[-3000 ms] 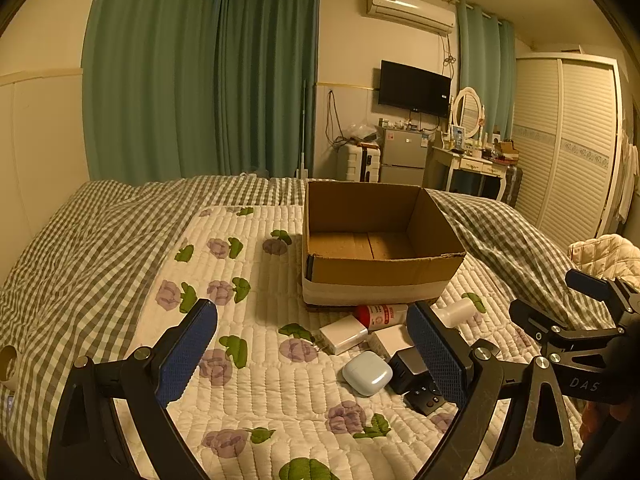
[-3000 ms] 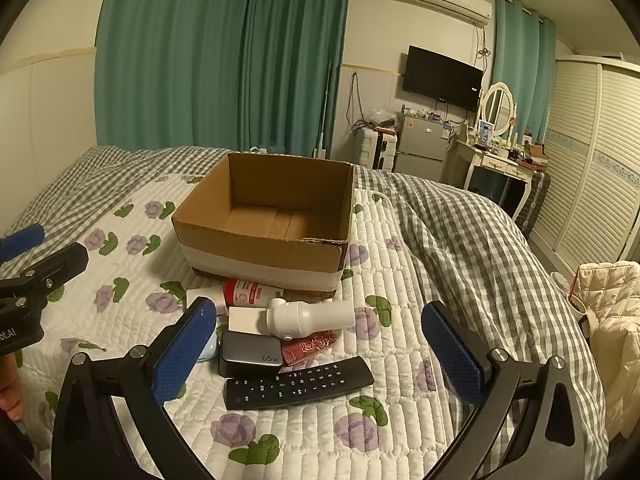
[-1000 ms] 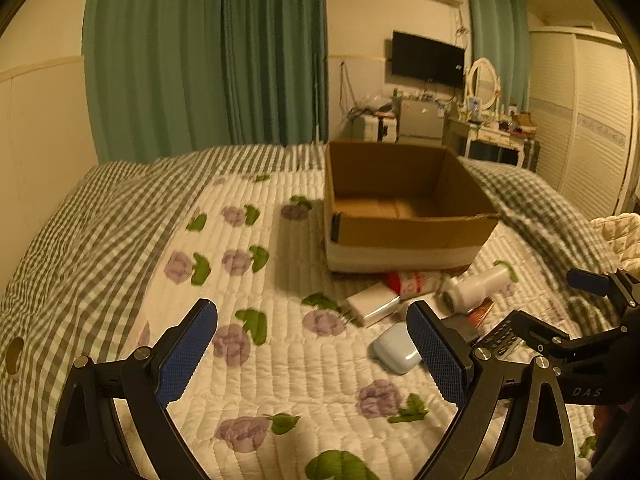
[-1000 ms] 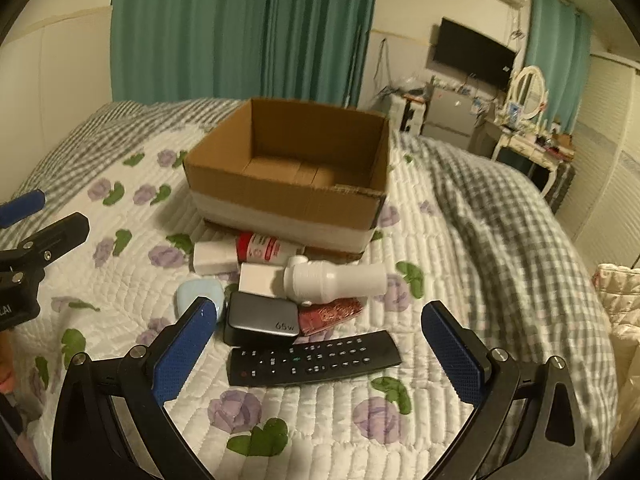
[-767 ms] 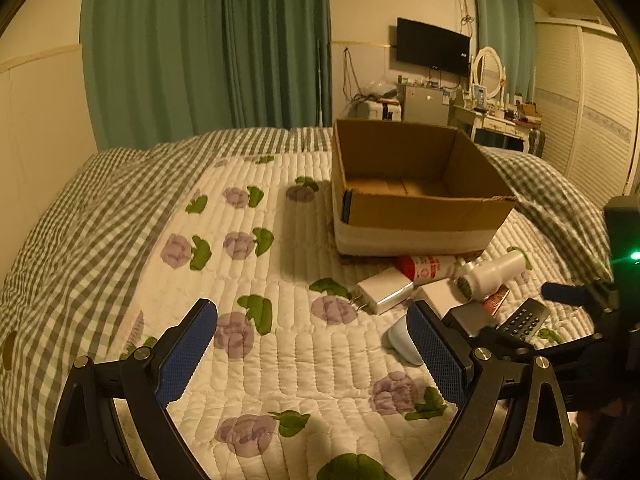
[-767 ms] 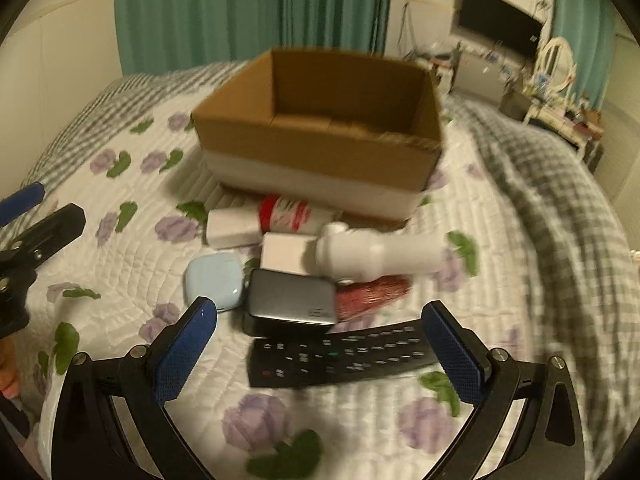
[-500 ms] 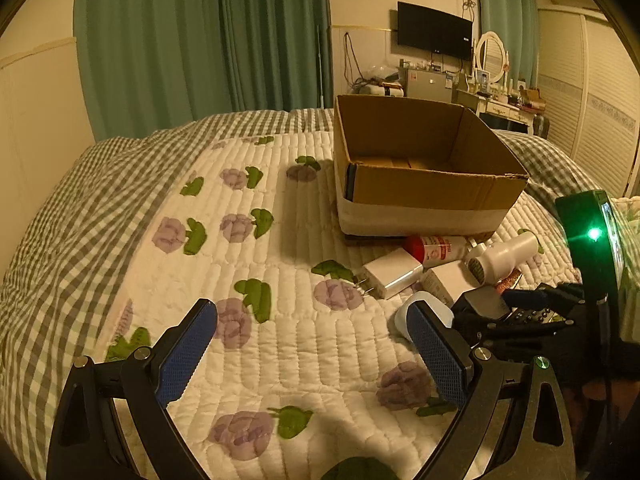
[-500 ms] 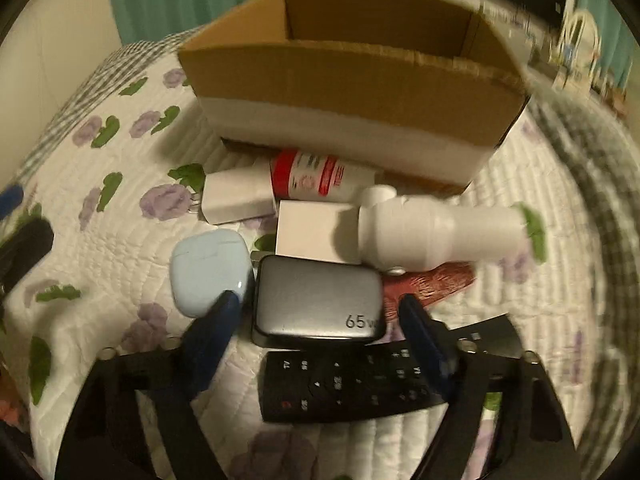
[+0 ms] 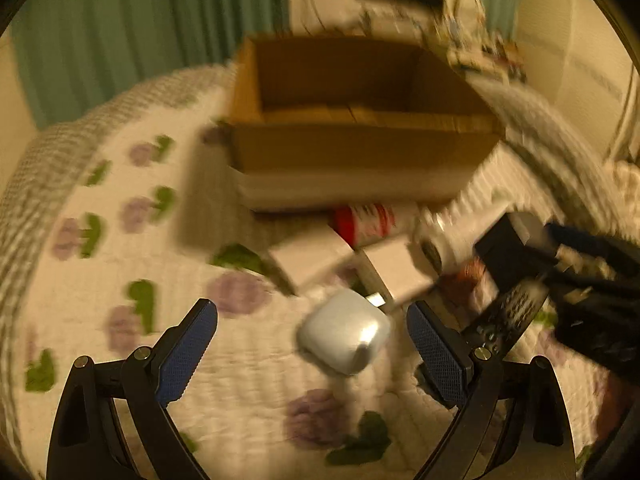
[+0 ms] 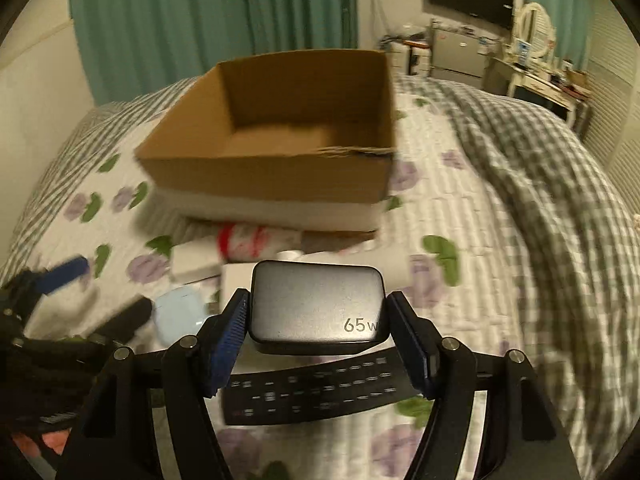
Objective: Organize rigid objects
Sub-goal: 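Grasp the black laptop charger with the right gripper while the left grasps the white earbuds case, then lower both held items into the cardboard box and open both grippers, then grasp the black TV remote with the right gripper and lift it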
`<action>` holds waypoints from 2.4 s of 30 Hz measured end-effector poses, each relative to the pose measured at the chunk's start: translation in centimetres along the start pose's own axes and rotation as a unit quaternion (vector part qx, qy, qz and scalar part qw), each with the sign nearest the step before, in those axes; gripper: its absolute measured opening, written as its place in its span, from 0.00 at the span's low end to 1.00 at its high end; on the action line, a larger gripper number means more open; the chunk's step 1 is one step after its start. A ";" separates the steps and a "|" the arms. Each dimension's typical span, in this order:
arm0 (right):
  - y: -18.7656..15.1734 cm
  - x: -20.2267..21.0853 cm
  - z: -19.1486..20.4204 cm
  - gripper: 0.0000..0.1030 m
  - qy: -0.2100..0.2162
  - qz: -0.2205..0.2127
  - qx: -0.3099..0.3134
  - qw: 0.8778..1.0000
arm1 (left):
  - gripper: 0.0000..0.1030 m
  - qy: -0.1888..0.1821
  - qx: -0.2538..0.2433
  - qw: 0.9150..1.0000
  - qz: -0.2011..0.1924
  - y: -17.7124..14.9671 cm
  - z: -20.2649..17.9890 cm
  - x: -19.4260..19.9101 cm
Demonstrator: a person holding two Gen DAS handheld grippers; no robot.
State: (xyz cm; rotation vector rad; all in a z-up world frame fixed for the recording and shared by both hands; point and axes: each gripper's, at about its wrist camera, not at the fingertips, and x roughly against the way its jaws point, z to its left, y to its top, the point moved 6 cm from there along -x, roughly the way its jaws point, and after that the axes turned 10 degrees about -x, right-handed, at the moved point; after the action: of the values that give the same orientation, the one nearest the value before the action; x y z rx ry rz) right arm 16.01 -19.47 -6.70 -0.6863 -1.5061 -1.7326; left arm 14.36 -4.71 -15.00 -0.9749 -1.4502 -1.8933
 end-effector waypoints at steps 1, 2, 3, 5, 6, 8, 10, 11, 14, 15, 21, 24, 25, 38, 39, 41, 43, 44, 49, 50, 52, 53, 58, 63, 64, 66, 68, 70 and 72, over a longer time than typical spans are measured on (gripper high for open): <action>0.1 0.0 -0.4 0.66 -0.001 0.001 -0.007 1.000 | 0.93 0.002 -0.010 1.000 0.013 -0.1 -0.4 -0.8; 0.2 -0.2 -0.7 0.66 -0.001 0.003 -0.013 1.000 | 0.92 0.001 -0.021 0.999 0.025 -0.3 -1.0 -1.6; 0.2 -0.3 -0.9 0.66 -0.002 0.007 -0.017 1.000 | 0.92 0.000 -0.026 0.999 0.029 -0.4 -1.3 -2.1; 0.1 -0.5 -1.0 0.66 -0.007 0.006 -0.012 1.000 | 0.83 -0.016 -0.034 0.999 0.030 -0.4 -1.7 -2.3; 0.2 -0.6 -0.8 0.66 -0.007 0.005 -0.009 1.000 | 0.73 -0.024 -0.035 0.999 0.029 -0.5 -1.8 -2.3; 0.2 -0.5 -0.6 0.66 -0.002 0.004 -0.005 1.000 | 0.57 -0.043 -0.028 0.998 0.034 -0.6 -1.6 -2.4; 0.3 -0.2 -0.3 0.66 0.002 0.002 -0.003 1.000 | 0.56 -0.051 -0.022 0.998 0.028 -0.7 -1.4 -1.9; 0.1 0.0 -0.2 0.66 0.002 0.000 -0.001 1.000 | 0.56 -0.051 -0.020 0.998 0.022 -0.7 -1.2 -1.3; 0.0 1.1 0.0 0.66 0.000 -0.008 0.007 1.000 | 0.56 -0.042 -0.017 0.999 -0.002 -0.4 -0.7 1.0; 0.1 1.5 0.0 0.66 0.000 -0.009 0.007 1.000 | 0.56 -0.043 -0.012 0.999 -0.010 -0.1 -0.4 2.0; 3.0 5.8 0.2 0.66 0.005 -0.048 0.014 0.999 | 0.56 -0.019 0.012 0.997 -0.071 3.2 2.2 8.3; 6.3 9.0 1.1 0.66 0.012 -0.084 0.024 0.996 | 0.56 -0.014 0.019 0.994 -0.104 6.4 3.8 11.2; 7.4 9.8 1.4 0.66 0.016 -0.093 0.029 0.995 | 0.56 -0.012 0.023 0.993 -0.114 7.6 4.4 11.8; 20.5 7.3 4.9 0.66 0.025 -0.125 0.090 0.988 | 0.56 0.004 -0.002 0.989 -0.148 18.5 6.7 6.9; 20.6 5.6 4.9 0.66 0.023 -0.115 0.092 0.989 | 0.56 -0.001 -0.009 0.990 -0.139 18.5 6.4 5.2; 20.4 2.2 4.7 0.66 0.023 -0.094 0.092 0.991 | 0.56 -0.001 -0.020 0.993 -0.119 18.2 5.5 2.5; 19.9 -0.4 4.2 0.66 0.023 -0.079 0.088 0.993 | 0.56 -0.006 -0.023 0.994 -0.105 17.7 5.1 0.4; 19.6 -2.1 3.9 0.66 0.022 -0.071 0.087 0.993 | 0.56 -0.009 -0.022 0.995 -0.097 17.2 4.9 -0.7; 19.6 -5.0 2.8 0.69 0.060 -0.085 0.067 0.992 | 0.61 -0.025 -0.007 0.995 -0.098 16.6 4.7 -2.3; 19.9 -4.8 2.4 0.77 0.060 -0.092 0.056 0.992 | 0.73 -0.024 -0.006 0.995 -0.098 16.6 4.7 -2.2; 20.6 -4.4 1.9 0.81 0.062 -0.095 0.039 0.993 | 0.78 -0.018 -0.005 0.995 -0.102 16.4 4.7 -1.3; 21.0 -4.0 1.6 0.81 0.063 -0.089 0.031 0.994 | 0.78 -0.015 -0.006 0.994 -0.105 16.3 4.7 -0.5; 21.0 -0.8 0.2 0.81 0.037 -0.078 0.036 0.996 | 0.78 0.016 -0.013 0.994 -0.111 15.5 5.1 4.5; 18.7 5.9 -0.9 0.85 -0.013 -0.068 0.069 0.995 | 0.82 0.032 -0.001 0.990 -0.136 13.9 6.0 12.1; 18.1 7.2 -0.9 0.86 -0.025 -0.070 0.079 0.994 | 0.83 0.034 0.001 0.990 -0.140 13.5 6.1 13.5; 16.6 10.2 -0.8 0.89 -0.054 -0.078 0.100 0.990 | 0.84 0.040 0.005 0.988 -0.148 12.5 6.5 16.4; 14.8 13.1 -0.8 0.90 -0.080 -0.080 0.114 0.987 | 0.85 0.045 0.009 0.987 -0.152 11.6 6.8 18.2; 13.1 14.9 -0.6 0.90 -0.091 -0.077 0.113 0.986 | 0.86 0.043 0.003 0.989 -0.145 10.5 6.8 19.1; 11.3 15.8 -1.0 0.92 -0.113 -0.063 0.101 0.986 | 0.86 0.044 0.004 0.989 -0.139 9.0 6.7 19.3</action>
State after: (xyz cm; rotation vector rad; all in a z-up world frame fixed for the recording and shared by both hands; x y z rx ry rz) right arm 15.77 -23.87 12.28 -0.7127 -1.8888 -1.6047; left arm 11.63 -0.55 6.76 -0.7033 -1.6061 -2.0953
